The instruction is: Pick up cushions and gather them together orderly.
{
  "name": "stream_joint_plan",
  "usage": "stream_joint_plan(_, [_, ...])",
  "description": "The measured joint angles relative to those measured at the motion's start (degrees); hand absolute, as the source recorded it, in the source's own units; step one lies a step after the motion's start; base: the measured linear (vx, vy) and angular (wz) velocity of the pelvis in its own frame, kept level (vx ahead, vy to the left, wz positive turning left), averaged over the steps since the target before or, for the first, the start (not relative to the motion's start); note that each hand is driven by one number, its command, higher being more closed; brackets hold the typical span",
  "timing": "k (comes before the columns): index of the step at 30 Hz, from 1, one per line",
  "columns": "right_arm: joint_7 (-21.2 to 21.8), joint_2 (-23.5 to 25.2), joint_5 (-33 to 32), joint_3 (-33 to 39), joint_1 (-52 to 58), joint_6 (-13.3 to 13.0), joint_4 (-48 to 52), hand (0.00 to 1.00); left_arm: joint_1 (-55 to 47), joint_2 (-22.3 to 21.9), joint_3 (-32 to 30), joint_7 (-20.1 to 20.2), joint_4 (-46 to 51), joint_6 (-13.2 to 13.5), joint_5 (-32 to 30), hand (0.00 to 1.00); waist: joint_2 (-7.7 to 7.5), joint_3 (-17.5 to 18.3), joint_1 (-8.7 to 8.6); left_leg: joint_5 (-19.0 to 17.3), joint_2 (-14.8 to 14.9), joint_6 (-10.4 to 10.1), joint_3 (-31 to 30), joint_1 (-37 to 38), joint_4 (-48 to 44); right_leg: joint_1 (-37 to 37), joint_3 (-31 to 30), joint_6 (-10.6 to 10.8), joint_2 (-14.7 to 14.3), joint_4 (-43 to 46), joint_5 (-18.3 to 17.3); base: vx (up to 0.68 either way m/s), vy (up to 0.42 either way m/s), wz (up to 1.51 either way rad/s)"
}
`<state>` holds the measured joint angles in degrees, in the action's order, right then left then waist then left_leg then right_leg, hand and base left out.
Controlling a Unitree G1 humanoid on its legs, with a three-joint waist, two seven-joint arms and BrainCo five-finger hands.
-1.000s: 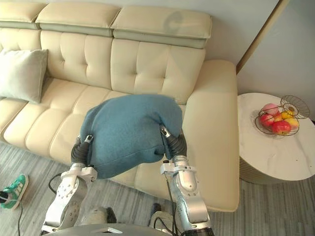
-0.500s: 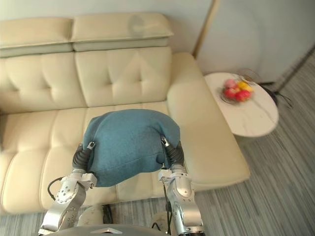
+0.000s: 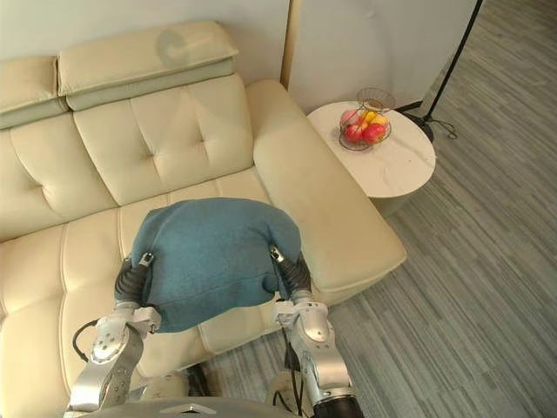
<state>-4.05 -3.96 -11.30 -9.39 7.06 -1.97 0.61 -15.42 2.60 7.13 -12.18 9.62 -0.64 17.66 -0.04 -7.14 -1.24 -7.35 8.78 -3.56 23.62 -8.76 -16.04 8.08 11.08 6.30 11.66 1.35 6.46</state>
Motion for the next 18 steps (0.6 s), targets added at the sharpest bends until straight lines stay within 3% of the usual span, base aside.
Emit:
stream_joint_plan(9, [-0.63,0.05,0.34,-4.45,-9.96,-0.04,-7.38,1.0,3.0,-0.26,-4.83,-2.79,-0.4,-0.46,-1.11,1.0,-0.18,0.11,0.24,3.11,-0.73,-0.47,-2.17,-0.45,4.51,-0.56,2.3,-0.93,-0.69,-2.79,1.4,0.02,-0.025,0.12])
stream_joint_plan(13, [-3.64,0.64,0.43,-6.38,-18.01,-0.05,-11.42,1.0,8.83,1.48,-6.25,-6.93,-2.62,-0.45,-2.6,1.0,-0.04,-0.31,0.98,6.75,-1.32,-0.49,-3.44,-2.89,8.67,2.71,2.47,-1.72,-0.94,-2.82,2.57,-0.05,0.002,0.2])
stream_joint_plan(18, [-11.26,2.43,4.14,-8.55,-29.46,-0.43,-12.67,1.0,20.1,4.19,-7.65,-14.05,-6.19,-0.41,-4.5,1.0,0.3,-3.93,2.4,10.83,-2.02,-0.19,-3.68,-6.13,12.99,7.38,2.53,-2.07,-0.87,-2.71,3.53,-0.09,0.03,0.07])
